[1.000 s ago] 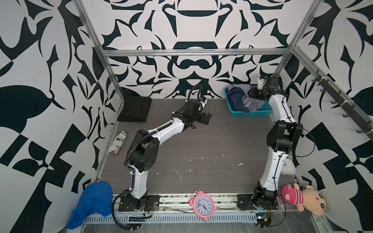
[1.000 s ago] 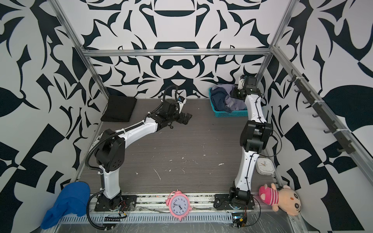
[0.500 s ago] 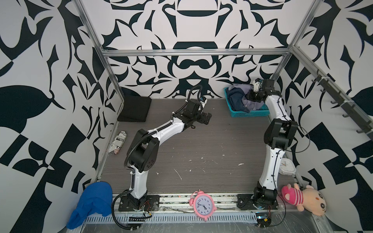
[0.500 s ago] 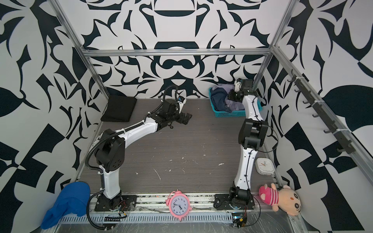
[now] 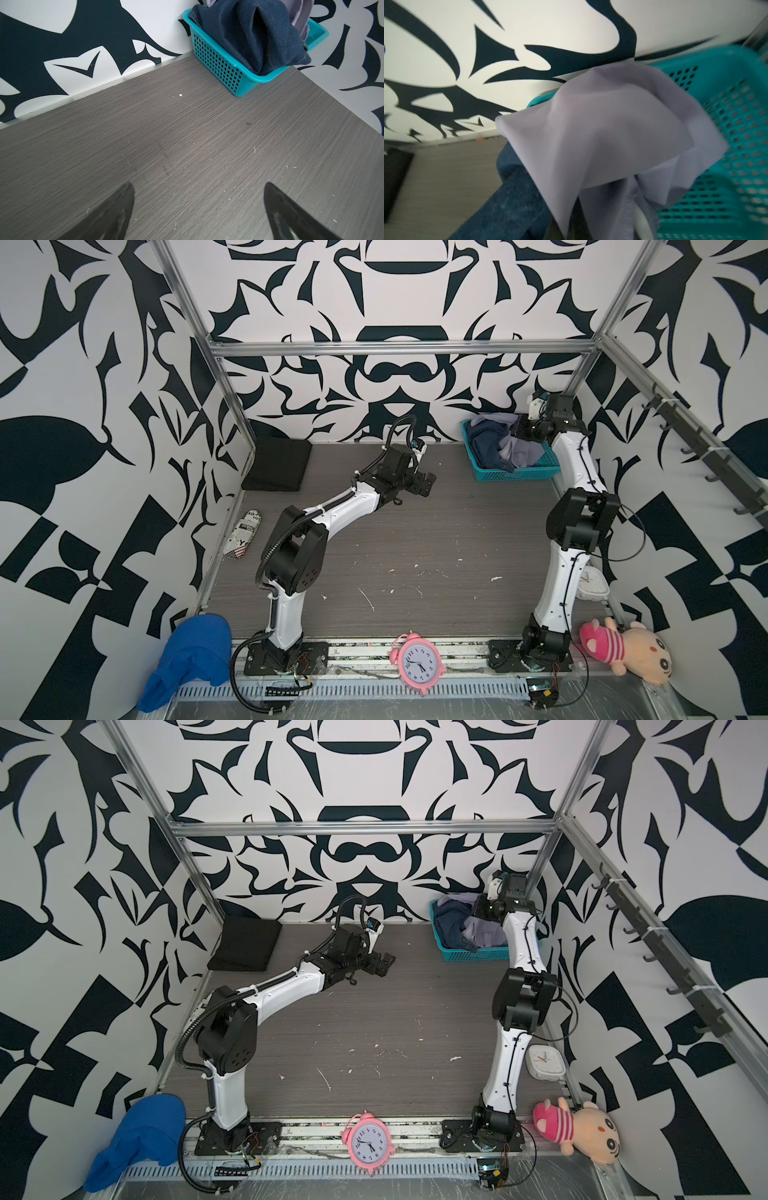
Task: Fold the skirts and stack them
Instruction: 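Lift the lavender skirt out of the basket with the right gripper toward the table center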
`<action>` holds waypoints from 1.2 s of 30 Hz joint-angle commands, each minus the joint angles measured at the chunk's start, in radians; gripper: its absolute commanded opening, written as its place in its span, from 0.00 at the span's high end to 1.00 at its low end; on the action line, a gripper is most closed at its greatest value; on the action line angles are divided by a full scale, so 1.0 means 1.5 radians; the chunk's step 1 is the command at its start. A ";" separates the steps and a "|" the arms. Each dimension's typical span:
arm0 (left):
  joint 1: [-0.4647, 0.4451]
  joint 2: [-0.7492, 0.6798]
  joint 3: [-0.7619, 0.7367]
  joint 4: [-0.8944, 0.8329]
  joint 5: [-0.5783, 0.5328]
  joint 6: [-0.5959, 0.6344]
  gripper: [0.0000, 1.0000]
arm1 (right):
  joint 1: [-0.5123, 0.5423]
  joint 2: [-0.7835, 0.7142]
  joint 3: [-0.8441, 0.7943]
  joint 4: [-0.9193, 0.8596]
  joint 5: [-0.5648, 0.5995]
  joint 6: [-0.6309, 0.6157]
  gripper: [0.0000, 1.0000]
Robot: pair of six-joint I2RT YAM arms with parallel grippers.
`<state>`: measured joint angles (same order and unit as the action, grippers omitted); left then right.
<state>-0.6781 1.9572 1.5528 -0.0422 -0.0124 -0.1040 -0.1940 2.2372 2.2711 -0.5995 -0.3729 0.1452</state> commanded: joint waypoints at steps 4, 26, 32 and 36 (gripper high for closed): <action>0.003 -0.022 -0.002 -0.003 -0.014 0.010 0.01 | 0.000 -0.033 0.041 -0.001 -0.002 0.001 1.00; 0.003 -0.274 -0.196 0.156 -0.070 0.047 0.01 | 0.002 -0.180 0.260 -0.158 -0.054 -0.027 1.00; 0.006 -0.346 -0.272 0.210 -0.050 0.096 0.01 | 0.016 -0.262 0.253 -0.185 -0.117 -0.044 1.00; 0.012 -0.400 -0.326 0.239 -0.035 0.126 0.01 | 0.045 -0.323 0.201 -0.193 -0.184 -0.065 1.00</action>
<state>-0.6708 1.4288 1.1080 0.2333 -0.0860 0.0322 -0.1581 1.8244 2.6072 -0.9108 -0.5381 0.0887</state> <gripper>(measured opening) 0.994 0.060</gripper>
